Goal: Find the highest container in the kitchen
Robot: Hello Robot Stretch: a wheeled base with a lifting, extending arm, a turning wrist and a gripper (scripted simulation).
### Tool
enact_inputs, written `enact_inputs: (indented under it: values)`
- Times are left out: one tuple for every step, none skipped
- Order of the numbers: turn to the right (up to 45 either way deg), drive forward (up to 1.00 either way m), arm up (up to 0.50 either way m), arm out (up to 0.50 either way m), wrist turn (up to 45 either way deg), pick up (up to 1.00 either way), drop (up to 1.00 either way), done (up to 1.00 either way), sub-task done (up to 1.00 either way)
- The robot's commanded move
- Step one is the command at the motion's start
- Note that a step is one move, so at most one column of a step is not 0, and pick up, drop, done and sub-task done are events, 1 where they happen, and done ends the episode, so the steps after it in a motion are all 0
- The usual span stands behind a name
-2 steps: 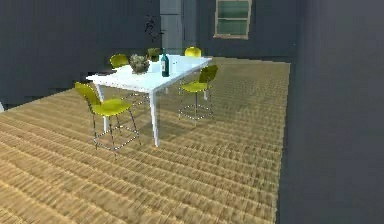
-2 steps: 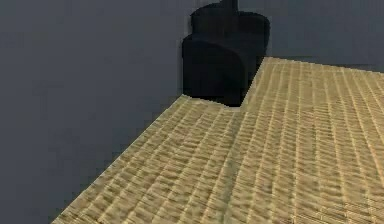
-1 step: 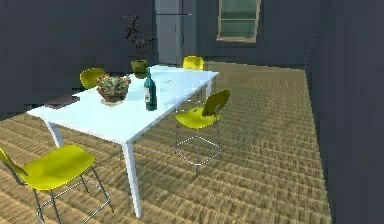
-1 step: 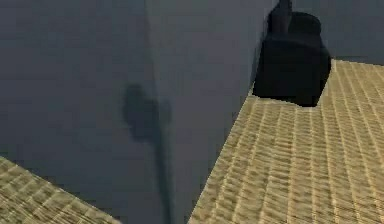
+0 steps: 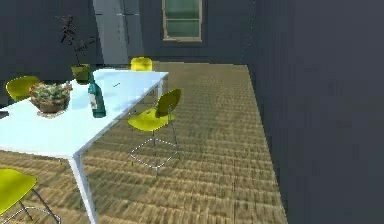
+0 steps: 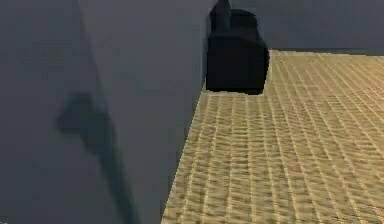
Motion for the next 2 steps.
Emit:
enact_inputs:
  values:
    - [0.0,0.90,0.00,0.00,0.0,0.00,0.00,0.00,0.00]
    - [-45.0,0.00,0.00,0.00,0.0,0.00,0.00,0.00,0.00]
